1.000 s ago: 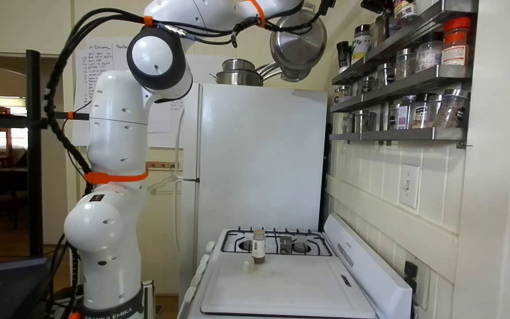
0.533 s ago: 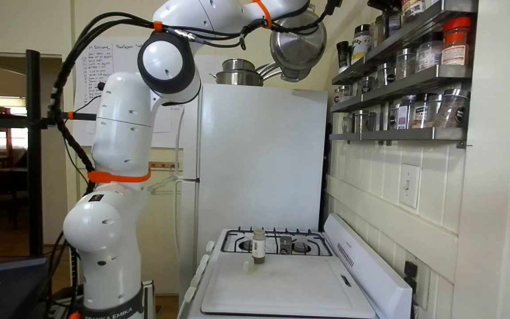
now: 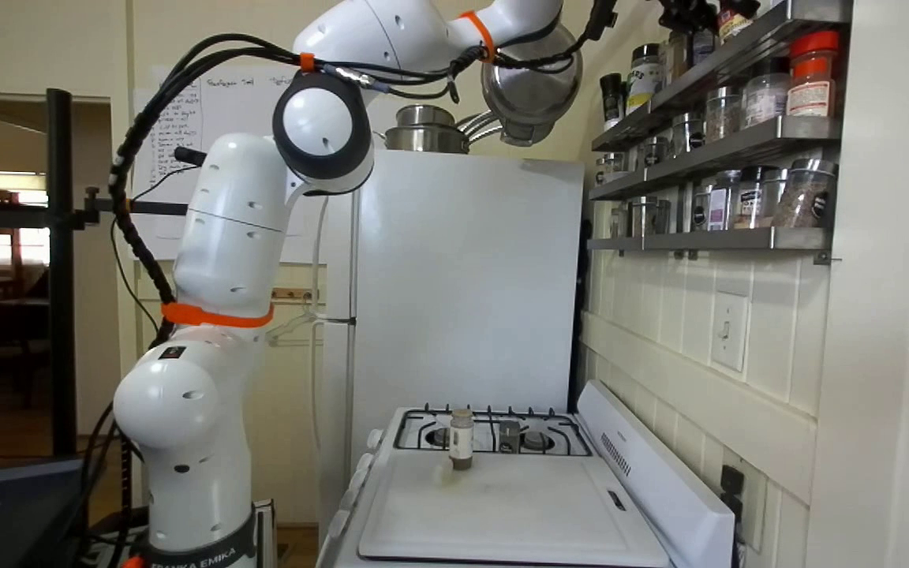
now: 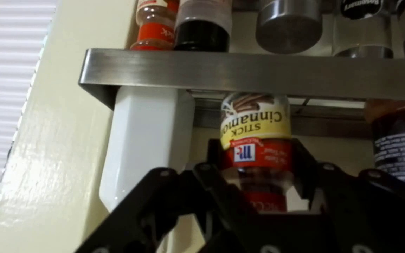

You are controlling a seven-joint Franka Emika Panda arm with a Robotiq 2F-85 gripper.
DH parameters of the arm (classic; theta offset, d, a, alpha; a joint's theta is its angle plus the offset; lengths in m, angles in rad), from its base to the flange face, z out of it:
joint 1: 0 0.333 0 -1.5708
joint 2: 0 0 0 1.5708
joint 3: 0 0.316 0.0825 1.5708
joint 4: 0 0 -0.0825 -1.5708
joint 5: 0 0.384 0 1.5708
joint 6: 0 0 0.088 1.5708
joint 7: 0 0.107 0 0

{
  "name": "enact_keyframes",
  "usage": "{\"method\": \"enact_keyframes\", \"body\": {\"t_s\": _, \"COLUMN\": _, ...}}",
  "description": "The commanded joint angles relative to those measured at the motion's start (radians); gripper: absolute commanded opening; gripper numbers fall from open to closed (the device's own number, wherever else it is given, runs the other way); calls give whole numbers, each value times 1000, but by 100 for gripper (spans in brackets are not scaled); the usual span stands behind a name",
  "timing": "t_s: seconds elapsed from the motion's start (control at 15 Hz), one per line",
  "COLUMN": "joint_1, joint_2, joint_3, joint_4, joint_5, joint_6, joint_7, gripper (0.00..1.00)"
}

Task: Put the orange bottle on the shelf

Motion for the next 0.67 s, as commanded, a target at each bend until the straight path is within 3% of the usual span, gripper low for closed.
{"method": "enact_keyframes", "body": {"t_s": 0.0, "joint_1": 5, "joint_2": 51, "joint_3": 7, "joint_4": 75, "joint_5": 14, "joint_6": -81, "joint_7": -4, "gripper": 24}}
{"method": "enact_keyframes", "body": {"t_s": 0.47, "joint_1": 26, "joint_2": 73, "joint_3": 4, "joint_4": 129, "joint_5": -7, "joint_6": -139, "joint_7": 8, "gripper": 24}}
{"method": "enact_keyframes", "body": {"t_s": 0.53, "joint_1": 28, "joint_2": 76, "joint_3": 3, "joint_4": 135, "joint_5": -11, "joint_6": -144, "joint_7": 11, "gripper": 60}}
{"method": "enact_keyframes", "body": {"t_s": 0.6, "joint_1": 28, "joint_2": 79, "joint_3": 2, "joint_4": 140, "joint_5": -11, "joint_6": -149, "joint_7": 12, "gripper": 75}}
